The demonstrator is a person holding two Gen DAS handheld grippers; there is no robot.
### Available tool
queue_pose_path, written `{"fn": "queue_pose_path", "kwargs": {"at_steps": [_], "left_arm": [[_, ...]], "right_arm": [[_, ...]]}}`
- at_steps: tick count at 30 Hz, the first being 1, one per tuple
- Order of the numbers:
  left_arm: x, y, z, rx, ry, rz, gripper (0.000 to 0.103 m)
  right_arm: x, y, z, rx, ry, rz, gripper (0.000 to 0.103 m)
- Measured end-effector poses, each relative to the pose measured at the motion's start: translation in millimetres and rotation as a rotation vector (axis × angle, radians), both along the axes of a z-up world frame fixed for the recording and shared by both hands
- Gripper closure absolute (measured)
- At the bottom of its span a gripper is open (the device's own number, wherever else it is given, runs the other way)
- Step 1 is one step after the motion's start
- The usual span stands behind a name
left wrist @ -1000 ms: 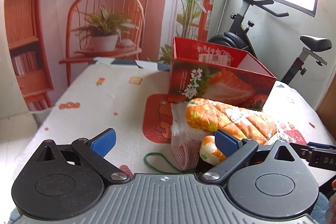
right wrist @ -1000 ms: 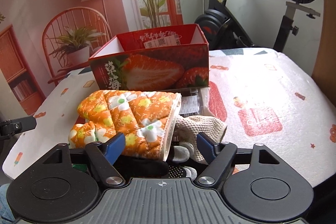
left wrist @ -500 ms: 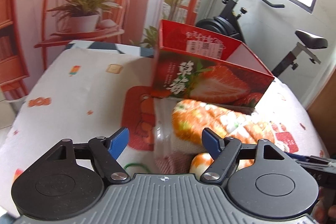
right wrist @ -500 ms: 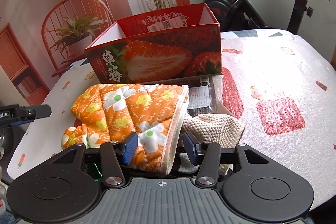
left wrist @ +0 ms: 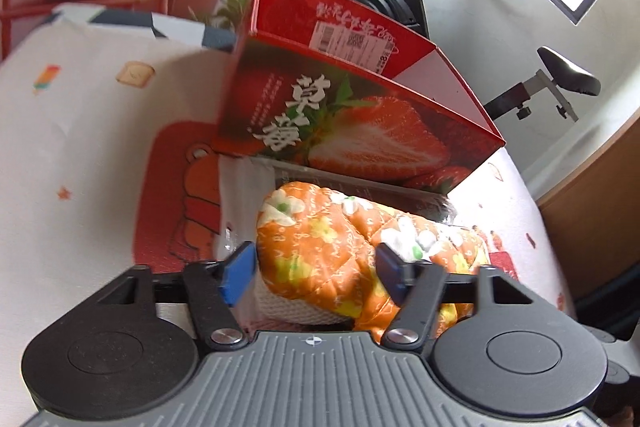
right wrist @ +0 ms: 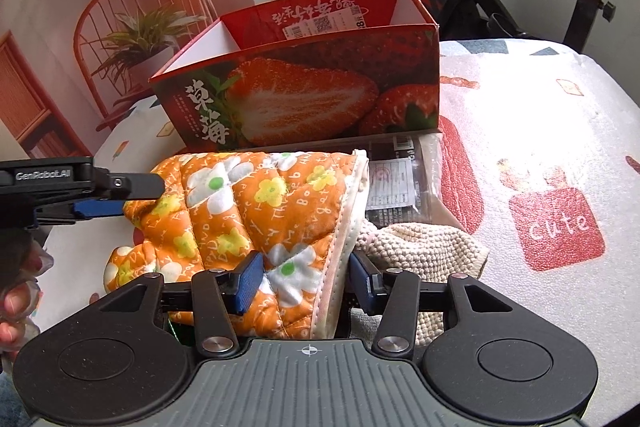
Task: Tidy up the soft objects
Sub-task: 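Lower the right tool onto the orange floral mitt and close it, then lift the orange mitt with the right tool and drop it into the red box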
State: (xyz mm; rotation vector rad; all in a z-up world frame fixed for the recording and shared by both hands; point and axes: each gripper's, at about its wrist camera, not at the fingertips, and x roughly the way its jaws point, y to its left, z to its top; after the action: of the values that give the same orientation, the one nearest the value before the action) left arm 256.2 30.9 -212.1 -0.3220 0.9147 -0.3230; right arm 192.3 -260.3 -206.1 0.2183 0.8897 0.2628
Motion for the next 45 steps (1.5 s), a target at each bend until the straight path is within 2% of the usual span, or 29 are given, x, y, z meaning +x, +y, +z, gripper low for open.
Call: {"fn": "queue_pose_path", "kwargs": {"at_steps": [2, 4, 7, 13, 21, 30, 35, 39, 45], "left_arm": [[2.2, -3.0, -1.4, 0.016, -0.002, -0.004, 0.05], [3.5, -4.8, -0.6, 0.04, -0.009, -0.01, 0.068], [3.6, 0.9, 2.2, 0.04, -0.025, -0.01, 0.08], [2.5, 4.7, 12.8, 0.035, -0.075, 0.005, 0.083], [-2.7, 3.6, 21.8, 0.045, -0.125, 0.012, 0.084], [-2.1, -0.5, 62.4, 0.071, -0.289, 0.006, 0.085], [17.3, -2.3, 81.9, 0.088, -0.355, 0.033, 0.085], [39.9, -9.6, 93.8, 0.117, -0.413, 0.069, 0.085], [81.3, -24.2, 105.4, 0.154, -0.466, 0.108, 0.085]], "right_arm": [[1.5, -0.1, 0.4, 0.0, 0.001, 0.004, 0.063], [3.8, 1.1, 1.3, -0.001, 0.001, 0.011, 0.069], [8.6, 4.3, 4.9, -0.019, -0.009, 0.027, 0.076], [18.6, 7.1, 23.7, -0.066, -0.073, 0.064, 0.084], [24.1, 5.9, 36.3, -0.094, -0.126, 0.087, 0.085], [34.4, 5.5, 62.4, -0.087, -0.212, 0.103, 0.088], [58.7, 7.2, 84.5, -0.102, -0.286, 0.124, 0.088], [87.3, 15.4, 98.5, -0.168, -0.377, 0.156, 0.089], [145.3, 24.3, 100.2, -0.251, -0.444, 0.163, 0.09]]}}
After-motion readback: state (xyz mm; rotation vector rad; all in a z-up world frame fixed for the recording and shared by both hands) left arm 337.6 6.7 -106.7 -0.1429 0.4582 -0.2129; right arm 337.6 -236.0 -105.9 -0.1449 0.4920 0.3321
